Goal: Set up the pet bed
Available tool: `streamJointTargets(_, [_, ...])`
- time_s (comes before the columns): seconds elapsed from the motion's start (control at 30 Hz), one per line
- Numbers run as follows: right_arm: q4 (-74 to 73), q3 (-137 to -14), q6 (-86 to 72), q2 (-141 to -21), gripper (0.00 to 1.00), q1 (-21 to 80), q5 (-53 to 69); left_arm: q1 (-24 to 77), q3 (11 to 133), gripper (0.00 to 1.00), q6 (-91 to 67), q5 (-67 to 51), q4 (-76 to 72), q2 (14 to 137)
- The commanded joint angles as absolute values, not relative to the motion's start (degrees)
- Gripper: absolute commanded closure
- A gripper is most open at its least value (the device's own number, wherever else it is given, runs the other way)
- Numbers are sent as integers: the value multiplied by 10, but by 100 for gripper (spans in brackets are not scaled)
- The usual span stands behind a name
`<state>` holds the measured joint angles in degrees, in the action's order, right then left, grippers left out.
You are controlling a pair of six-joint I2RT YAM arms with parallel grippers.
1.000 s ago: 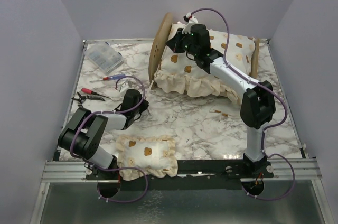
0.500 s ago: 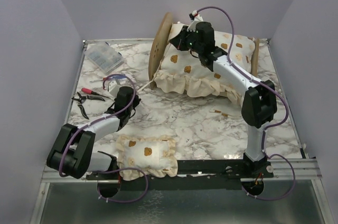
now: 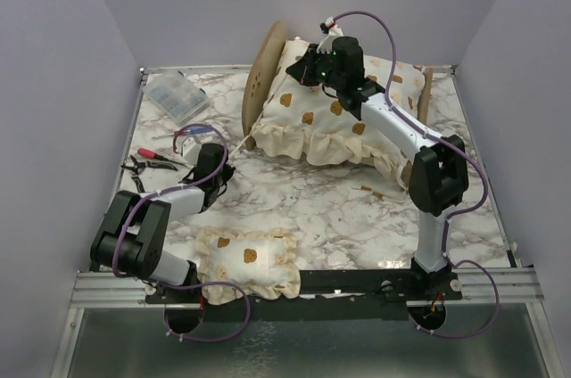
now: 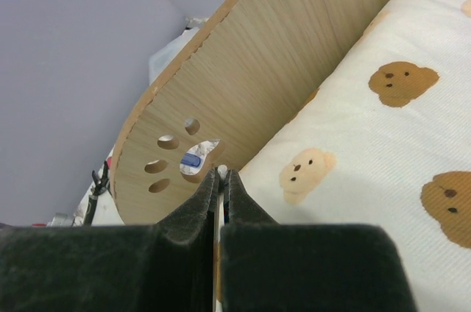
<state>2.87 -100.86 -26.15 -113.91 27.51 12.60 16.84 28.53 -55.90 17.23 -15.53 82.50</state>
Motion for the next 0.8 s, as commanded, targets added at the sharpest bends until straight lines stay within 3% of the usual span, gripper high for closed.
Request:
streamJointTargets(0.0, [126,-1031,-258,-1116,99,233,110,150,277,95,-539,217,-64,847])
streamJointTargets(0.47, [99,-1092,-236,-1164,99,238,195,146,342,91,-492,278,-58,889])
streamJointTargets(0.77, [89,-1084,-226,-1159,99,237,86,110,294,95,-543,277,-50,867])
